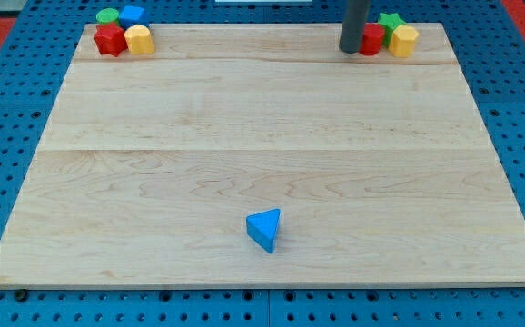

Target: Move your arm to the left of the blue triangle

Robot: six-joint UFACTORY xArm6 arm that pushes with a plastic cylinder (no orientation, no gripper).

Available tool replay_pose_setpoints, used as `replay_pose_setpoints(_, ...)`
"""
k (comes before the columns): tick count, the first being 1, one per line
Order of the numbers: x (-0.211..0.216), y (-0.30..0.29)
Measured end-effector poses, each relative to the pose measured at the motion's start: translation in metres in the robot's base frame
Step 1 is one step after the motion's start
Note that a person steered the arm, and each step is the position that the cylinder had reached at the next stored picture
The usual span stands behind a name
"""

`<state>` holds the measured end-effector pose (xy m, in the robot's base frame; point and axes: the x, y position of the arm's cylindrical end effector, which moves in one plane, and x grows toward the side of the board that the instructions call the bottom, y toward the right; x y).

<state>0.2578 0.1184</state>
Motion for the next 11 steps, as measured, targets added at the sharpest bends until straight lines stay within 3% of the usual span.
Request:
replay_pose_setpoints(1, 0.029, -0.034)
replay_pose_setpoints(6, 0.049, -0.208)
replay_pose_setpoints(8, 0.165, -0.233)
replay_pose_setpoints(10, 0.314, -0.174)
replay_pose_setpoints(11, 0.343, -0.156)
